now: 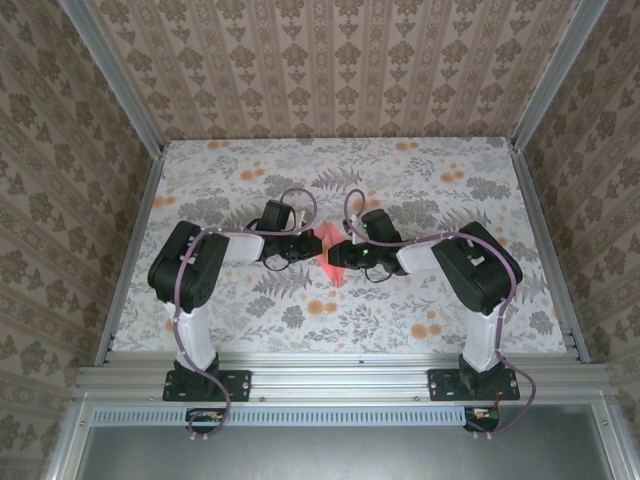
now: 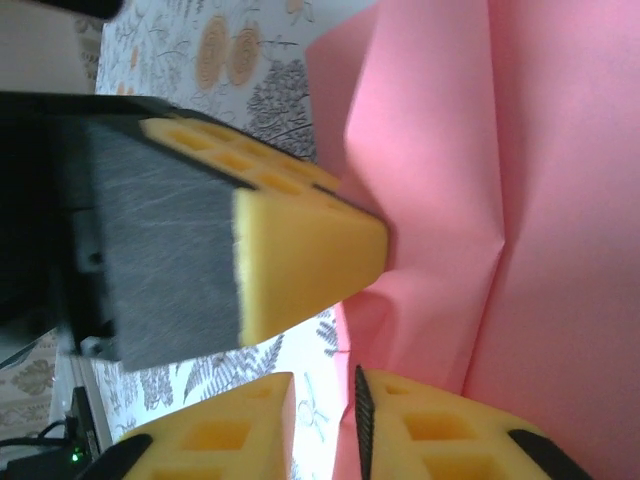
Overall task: Fold a paper plane with a square sheet of paper (pick it up from the middle)
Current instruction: Fourth fold the wing at the center of the table.
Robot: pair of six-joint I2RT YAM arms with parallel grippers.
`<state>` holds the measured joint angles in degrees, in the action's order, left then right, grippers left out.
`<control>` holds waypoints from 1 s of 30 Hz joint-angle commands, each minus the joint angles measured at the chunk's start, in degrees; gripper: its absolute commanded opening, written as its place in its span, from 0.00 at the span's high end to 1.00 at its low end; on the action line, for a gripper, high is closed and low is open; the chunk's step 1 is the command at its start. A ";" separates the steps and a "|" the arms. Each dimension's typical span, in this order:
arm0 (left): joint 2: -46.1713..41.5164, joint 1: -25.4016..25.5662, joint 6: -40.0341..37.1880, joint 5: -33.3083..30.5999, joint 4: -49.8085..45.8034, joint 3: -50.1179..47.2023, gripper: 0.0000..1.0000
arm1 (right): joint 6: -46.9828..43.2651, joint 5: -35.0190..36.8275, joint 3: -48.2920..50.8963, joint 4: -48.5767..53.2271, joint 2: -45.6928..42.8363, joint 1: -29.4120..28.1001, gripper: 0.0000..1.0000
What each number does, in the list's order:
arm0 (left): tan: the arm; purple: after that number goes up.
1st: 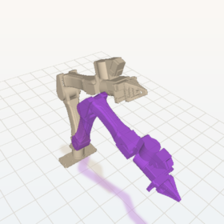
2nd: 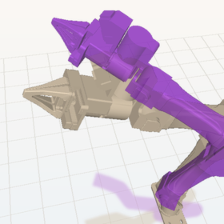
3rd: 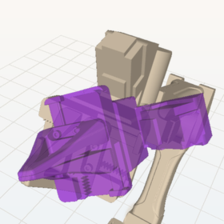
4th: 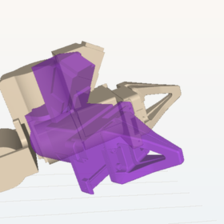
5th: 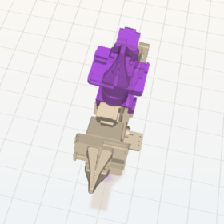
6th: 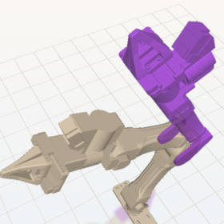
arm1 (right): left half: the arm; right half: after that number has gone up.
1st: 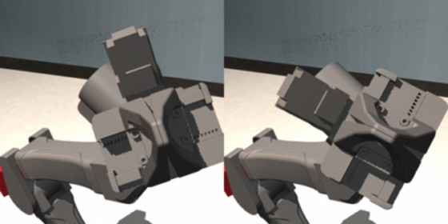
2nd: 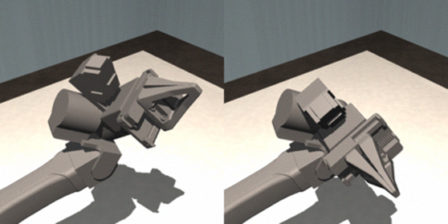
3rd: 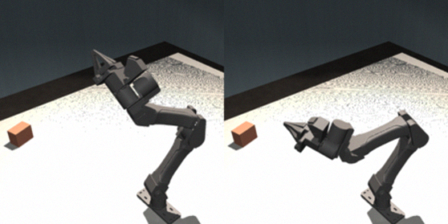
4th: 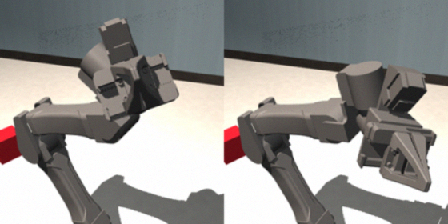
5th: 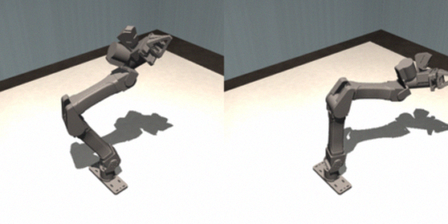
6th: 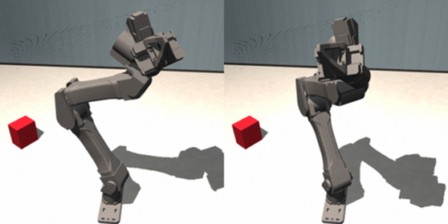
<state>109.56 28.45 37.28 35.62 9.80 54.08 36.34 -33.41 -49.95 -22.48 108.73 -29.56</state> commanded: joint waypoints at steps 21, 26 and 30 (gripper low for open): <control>-0.65 -0.76 -1.94 2.98 -0.23 -0.38 1.00 | -15.75 30.24 3.18 20.96 -12.21 -13.96 0.66; -1.01 -0.73 -2.30 3.19 -0.66 -0.38 1.00 | -16.15 31.58 1.95 21.81 -10.15 -14.34 0.70; -1.53 -0.76 -2.38 3.36 -1.08 -0.20 1.00 | -17.78 34.06 0.89 23.62 -8.93 -15.55 0.74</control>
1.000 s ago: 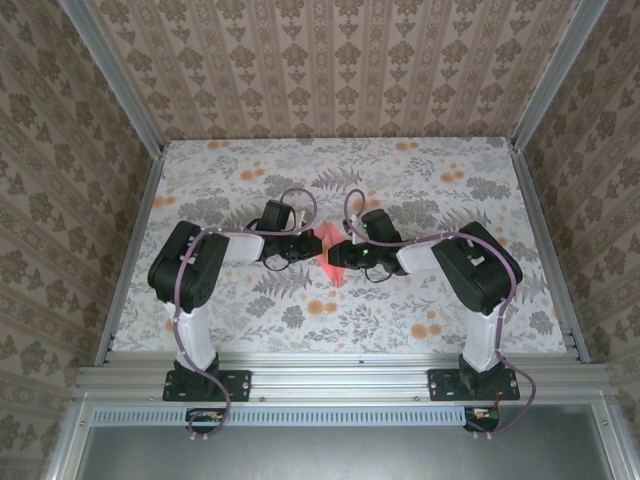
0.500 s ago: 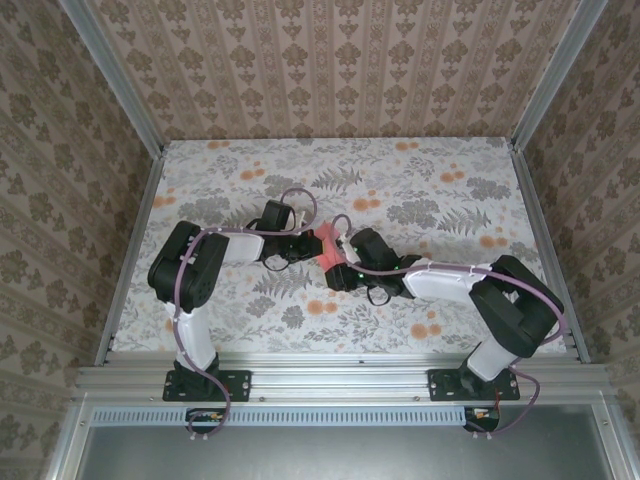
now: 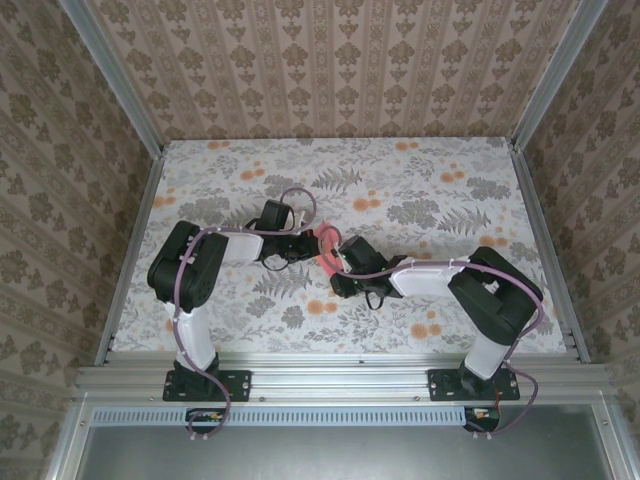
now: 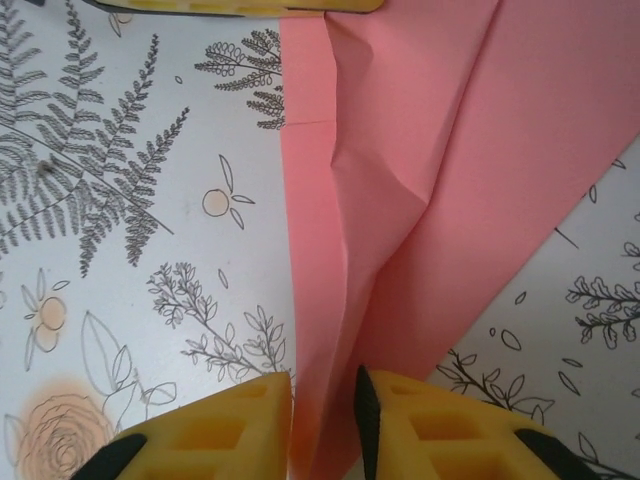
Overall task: Fold a paper plane with a square sheet of paper (pick it up from the middle)
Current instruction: Fourth fold the wing at the center of the table.
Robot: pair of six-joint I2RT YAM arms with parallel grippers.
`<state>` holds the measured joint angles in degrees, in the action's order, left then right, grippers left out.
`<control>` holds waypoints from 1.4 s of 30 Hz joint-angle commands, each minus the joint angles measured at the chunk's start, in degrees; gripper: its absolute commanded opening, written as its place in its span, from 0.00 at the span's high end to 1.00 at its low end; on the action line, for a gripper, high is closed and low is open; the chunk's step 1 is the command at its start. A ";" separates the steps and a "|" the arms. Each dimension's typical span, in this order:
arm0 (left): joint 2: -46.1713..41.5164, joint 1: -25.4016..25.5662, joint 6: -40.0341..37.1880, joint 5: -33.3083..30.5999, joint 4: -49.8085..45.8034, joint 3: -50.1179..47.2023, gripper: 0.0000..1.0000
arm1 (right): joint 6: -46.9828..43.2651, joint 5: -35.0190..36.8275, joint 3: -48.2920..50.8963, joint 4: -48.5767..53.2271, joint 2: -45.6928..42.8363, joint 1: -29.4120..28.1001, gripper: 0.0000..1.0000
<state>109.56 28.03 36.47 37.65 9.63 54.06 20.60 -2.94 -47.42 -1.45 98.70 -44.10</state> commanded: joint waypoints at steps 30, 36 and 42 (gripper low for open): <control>-10.53 -0.71 -6.59 -0.39 -11.28 -6.44 1.00 | -10.24 20.90 -8.04 14.09 5.29 -9.18 0.86; -10.92 -0.70 -7.38 -2.93 -11.24 -9.10 1.00 | -11.50 20.48 -7.82 13.21 4.77 -9.65 0.83; -10.15 -0.79 -8.32 -2.89 -10.68 -10.54 1.00 | -12.65 17.01 -5.94 10.03 1.78 -9.65 0.75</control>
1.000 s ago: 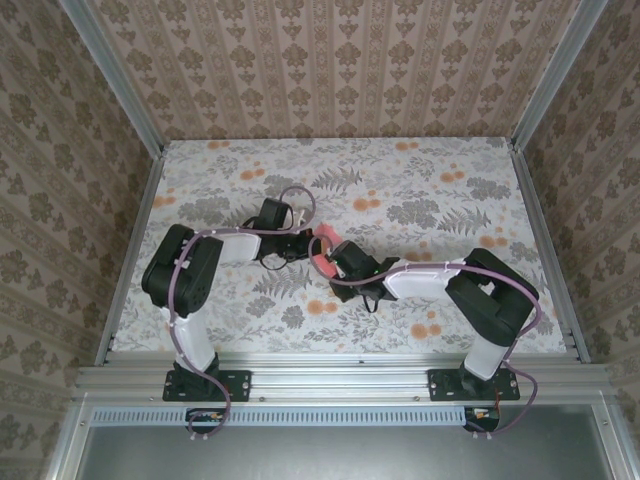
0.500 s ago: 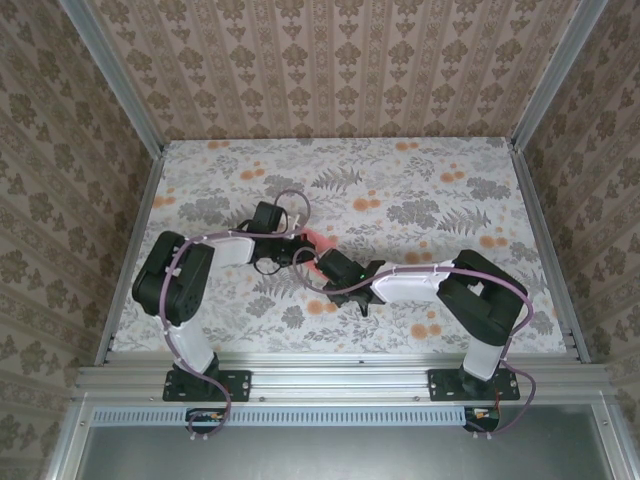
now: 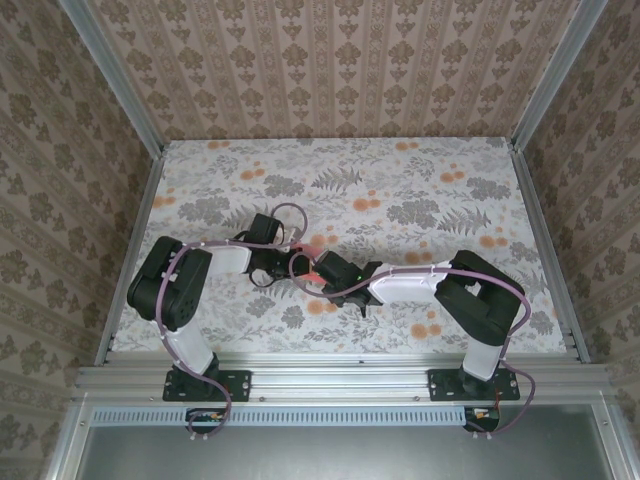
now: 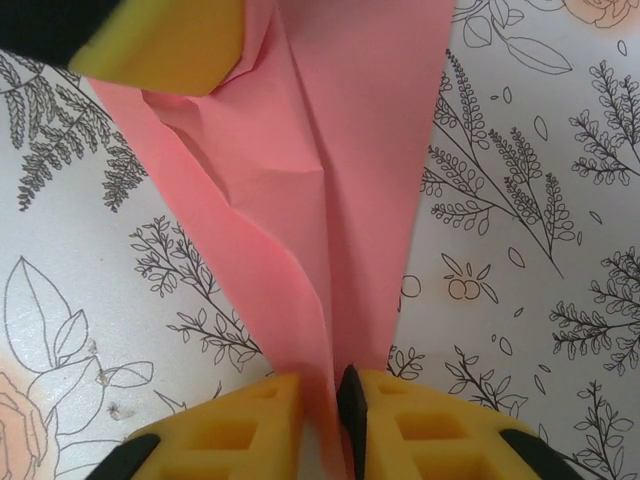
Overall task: Fold a paper plane with a square sheet of paper (pick it up from the middle)
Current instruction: Fourth fold the wing at the center of the table.
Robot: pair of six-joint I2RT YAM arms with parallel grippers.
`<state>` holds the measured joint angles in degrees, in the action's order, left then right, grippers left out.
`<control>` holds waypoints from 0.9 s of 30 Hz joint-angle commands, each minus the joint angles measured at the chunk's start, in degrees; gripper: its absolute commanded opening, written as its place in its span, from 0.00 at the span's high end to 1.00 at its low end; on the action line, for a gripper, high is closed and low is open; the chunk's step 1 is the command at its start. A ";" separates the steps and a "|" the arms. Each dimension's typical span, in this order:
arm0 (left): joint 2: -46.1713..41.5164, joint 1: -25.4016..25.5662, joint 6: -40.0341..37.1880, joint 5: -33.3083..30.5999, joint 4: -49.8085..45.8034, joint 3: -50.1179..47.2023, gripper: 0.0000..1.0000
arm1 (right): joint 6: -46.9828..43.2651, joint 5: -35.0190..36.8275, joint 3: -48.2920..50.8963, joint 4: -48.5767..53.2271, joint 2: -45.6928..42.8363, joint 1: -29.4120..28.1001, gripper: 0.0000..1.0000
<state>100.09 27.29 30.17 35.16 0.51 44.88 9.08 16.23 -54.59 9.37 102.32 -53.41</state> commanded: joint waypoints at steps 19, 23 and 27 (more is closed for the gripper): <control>-0.16 -0.80 -3.59 0.70 -1.21 -3.19 1.00 | 24.85 -37.44 9.35 -19.64 -9.09 15.66 0.72; -0.16 -0.75 -4.07 0.70 -1.78 -3.03 1.00 | 31.09 -40.00 7.76 -23.38 -4.54 16.71 0.78; 0.08 -0.76 -4.25 0.70 -2.08 -3.12 1.00 | 33.22 -41.52 6.16 -24.40 -0.65 17.19 0.82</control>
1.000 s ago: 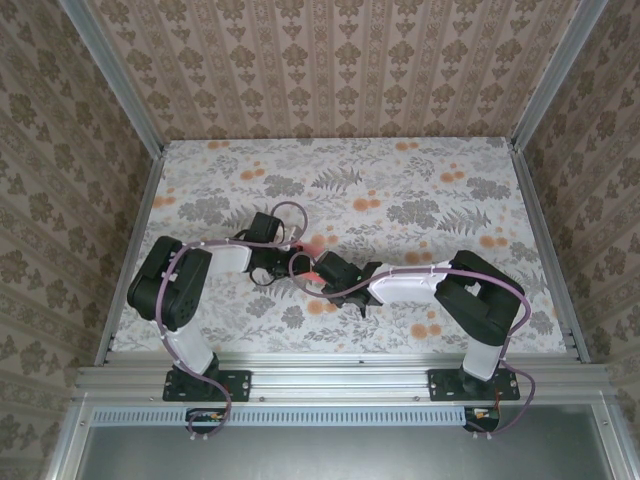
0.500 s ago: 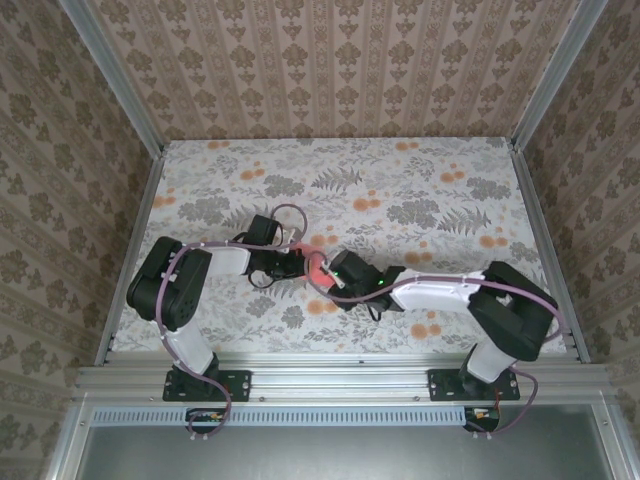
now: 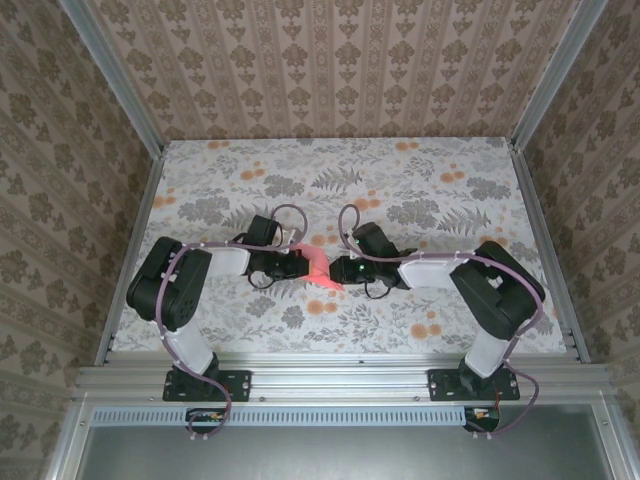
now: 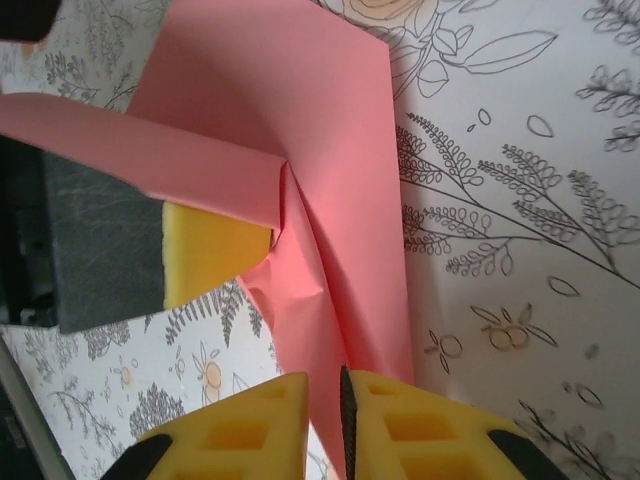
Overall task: Fold a paper plane with a square sheet of paper (pick it up from the middle)
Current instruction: Fourth fold the wing at the center of the table.
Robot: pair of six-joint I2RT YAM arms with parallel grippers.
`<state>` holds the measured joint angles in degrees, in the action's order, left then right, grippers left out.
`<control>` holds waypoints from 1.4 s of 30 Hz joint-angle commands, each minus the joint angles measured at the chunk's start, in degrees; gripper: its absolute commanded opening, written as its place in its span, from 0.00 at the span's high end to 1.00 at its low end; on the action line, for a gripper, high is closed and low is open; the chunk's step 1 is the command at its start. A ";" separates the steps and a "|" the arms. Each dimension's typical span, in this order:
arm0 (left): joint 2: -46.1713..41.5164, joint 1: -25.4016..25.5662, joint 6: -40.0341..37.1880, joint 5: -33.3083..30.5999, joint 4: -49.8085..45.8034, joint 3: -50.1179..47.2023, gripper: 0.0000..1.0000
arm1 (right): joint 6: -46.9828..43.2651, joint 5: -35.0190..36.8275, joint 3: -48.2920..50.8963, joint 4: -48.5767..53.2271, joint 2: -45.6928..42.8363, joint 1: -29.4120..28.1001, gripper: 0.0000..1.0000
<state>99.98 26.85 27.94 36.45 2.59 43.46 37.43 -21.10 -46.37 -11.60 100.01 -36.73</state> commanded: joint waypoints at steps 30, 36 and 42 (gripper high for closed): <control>1.55 -1.97 -2.58 -0.24 -4.35 -1.28 1.00 | 5.08 -9.14 -0.69 -10.03 5.51 0.72 0.88; 1.57 -1.98 -2.71 -0.24 -4.65 -1.20 1.00 | 9.49 -10.07 1.33 -15.68 5.18 2.85 0.88; 1.43 -1.98 -2.98 -0.32 -5.05 -0.94 1.00 | 10.96 -11.09 0.11 -15.83 7.86 2.94 0.88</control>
<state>100.01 25.39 27.11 37.56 2.15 43.20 46.76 -30.39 -45.91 -25.82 106.19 -33.63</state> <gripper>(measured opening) 0.048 0.120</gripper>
